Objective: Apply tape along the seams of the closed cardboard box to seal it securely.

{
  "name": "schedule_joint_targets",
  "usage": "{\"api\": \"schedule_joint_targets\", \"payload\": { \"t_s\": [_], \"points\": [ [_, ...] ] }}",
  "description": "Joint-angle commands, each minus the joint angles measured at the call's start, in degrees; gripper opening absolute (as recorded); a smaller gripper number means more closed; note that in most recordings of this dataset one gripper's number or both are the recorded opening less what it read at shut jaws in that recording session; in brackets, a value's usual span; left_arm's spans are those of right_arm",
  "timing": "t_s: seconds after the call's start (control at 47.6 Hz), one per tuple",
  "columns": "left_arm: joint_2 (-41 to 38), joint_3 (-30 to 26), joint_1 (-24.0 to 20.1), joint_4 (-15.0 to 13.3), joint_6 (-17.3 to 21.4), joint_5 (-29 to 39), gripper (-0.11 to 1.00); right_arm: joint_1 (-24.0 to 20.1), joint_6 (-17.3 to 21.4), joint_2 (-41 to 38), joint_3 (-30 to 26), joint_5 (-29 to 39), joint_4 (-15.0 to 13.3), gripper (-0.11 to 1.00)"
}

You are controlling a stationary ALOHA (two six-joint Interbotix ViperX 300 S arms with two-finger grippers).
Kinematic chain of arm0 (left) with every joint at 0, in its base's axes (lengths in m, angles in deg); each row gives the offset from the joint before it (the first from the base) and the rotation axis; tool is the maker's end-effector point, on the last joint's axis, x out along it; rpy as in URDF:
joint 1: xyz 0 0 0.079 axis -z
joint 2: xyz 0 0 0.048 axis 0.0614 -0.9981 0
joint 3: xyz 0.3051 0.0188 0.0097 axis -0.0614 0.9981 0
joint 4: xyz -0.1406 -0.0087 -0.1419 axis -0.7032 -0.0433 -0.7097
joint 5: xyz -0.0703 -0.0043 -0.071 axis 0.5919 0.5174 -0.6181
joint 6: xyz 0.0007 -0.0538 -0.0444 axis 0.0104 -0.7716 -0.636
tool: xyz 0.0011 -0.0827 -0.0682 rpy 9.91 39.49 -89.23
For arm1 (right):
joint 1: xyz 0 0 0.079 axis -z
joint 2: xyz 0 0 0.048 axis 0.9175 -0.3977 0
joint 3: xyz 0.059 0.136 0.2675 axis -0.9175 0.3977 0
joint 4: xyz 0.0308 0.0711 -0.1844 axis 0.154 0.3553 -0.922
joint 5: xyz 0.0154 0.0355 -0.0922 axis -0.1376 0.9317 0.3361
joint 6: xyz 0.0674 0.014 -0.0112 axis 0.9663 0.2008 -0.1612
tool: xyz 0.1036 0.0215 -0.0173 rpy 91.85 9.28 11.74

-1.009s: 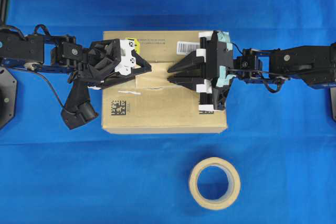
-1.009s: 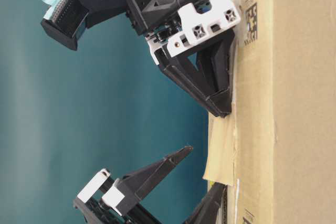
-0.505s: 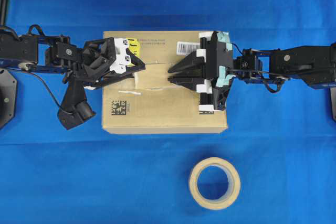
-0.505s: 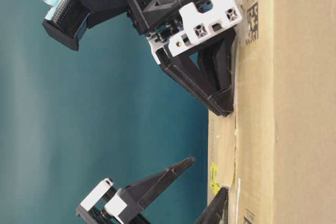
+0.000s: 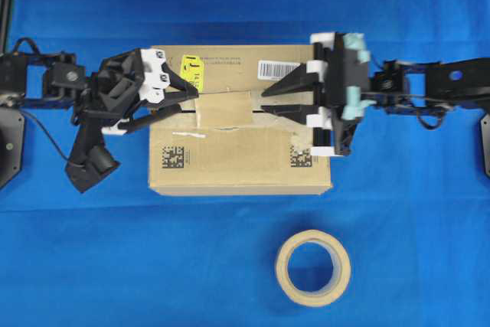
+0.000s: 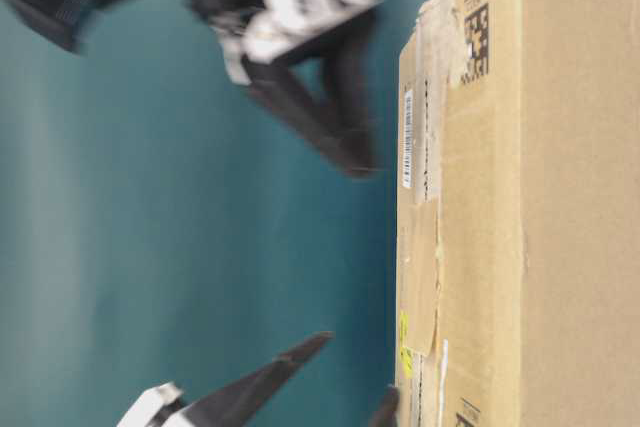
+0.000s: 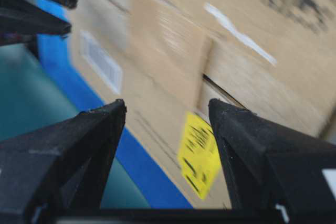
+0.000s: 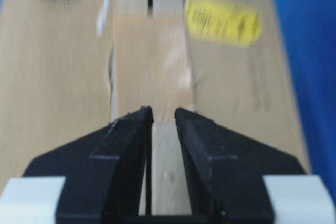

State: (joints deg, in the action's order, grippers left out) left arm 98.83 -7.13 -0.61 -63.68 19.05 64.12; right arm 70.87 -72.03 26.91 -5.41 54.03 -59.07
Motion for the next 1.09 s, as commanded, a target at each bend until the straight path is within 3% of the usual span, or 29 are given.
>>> {"api": "schedule_joint_targets", "payload": {
  "t_s": [0.0, 0.105, 0.189, 0.21, 0.336, 0.378, 0.442, 0.631, 0.883, 1.072],
  "points": [
    [2.81, 0.70, 1.58, -0.35, -6.86, -5.89, 0.60, -0.09, -0.18, 3.25, -1.58, -0.79, -0.70, 0.34],
    [4.22, 1.85, 2.64, -0.53, -18.54, -11.16, 0.49, 0.09, -0.70, 3.87, -2.81, -2.20, -1.67, 0.34],
    [4.39, 2.20, 2.72, -0.53, -29.62, -14.50, 0.32, 0.35, -1.41, 2.64, -3.78, -3.87, -2.02, 0.30],
    [4.22, 2.11, 2.72, -0.53, -34.19, -15.38, 0.27, 0.44, -1.49, 2.29, -4.13, -4.13, -2.02, 0.28],
    [2.37, 1.76, 2.72, -0.35, -50.36, -18.11, 0.01, 0.44, -1.85, -1.14, -6.77, -4.22, -1.93, 0.05],
    [1.05, 1.58, 2.72, 0.00, -55.28, -19.25, 0.00, 0.44, -1.85, -2.20, -7.47, -4.31, -1.93, 0.01],
    [-0.44, 1.14, 2.72, 0.00, -59.59, -20.48, 0.00, 0.44, -1.93, -3.69, -8.53, -4.22, -2.02, 0.01],
    [-5.19, -0.44, 3.08, 0.00, -64.07, -21.88, 0.00, 0.53, -2.02, -7.47, -10.46, -4.31, -1.93, 0.01],
    [-10.72, -2.02, 2.90, -0.53, -64.25, -21.88, 0.00, 0.44, -1.49, -12.92, -12.22, -5.01, -1.67, 0.01],
    [-13.36, -1.05, 0.35, -1.32, -64.34, -21.88, 0.00, -0.09, -1.14, -16.08, -12.74, -4.92, -1.58, 0.01]
  ]
}}
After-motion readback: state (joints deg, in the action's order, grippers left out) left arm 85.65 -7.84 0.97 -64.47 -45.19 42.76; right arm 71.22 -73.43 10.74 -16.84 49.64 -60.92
